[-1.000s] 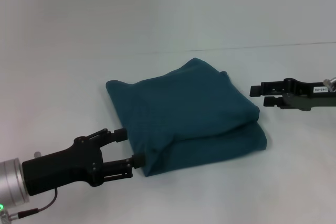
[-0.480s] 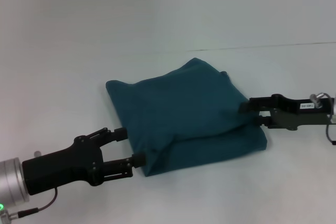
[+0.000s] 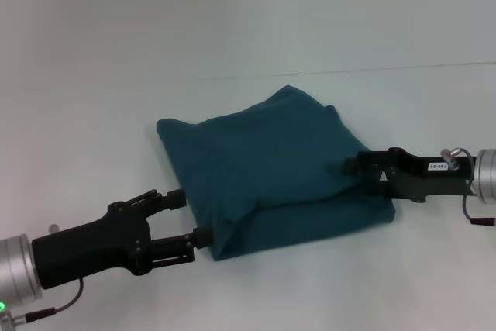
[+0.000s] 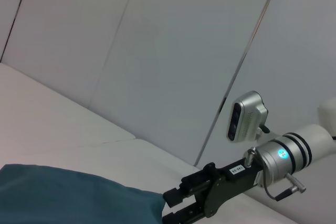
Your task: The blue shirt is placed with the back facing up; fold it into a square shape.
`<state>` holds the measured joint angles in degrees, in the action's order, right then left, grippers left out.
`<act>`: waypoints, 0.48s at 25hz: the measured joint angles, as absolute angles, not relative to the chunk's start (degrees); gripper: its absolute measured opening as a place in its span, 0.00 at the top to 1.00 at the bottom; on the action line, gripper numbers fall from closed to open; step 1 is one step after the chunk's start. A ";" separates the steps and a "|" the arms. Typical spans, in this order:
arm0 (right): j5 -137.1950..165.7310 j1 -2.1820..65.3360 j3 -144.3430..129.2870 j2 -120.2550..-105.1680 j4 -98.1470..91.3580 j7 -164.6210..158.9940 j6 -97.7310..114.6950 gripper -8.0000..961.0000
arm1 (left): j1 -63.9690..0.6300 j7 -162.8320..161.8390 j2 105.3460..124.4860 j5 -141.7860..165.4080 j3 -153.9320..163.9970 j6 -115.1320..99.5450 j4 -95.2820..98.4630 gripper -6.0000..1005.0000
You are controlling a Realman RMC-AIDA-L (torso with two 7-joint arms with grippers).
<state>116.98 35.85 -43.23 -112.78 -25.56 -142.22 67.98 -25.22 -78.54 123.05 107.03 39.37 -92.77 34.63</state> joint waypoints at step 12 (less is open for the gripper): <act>116.84 35.88 -40.15 -115.15 -25.16 -140.76 63.72 0.28 | -25.14 -78.48 123.05 106.87 39.38 -92.72 34.63 0.06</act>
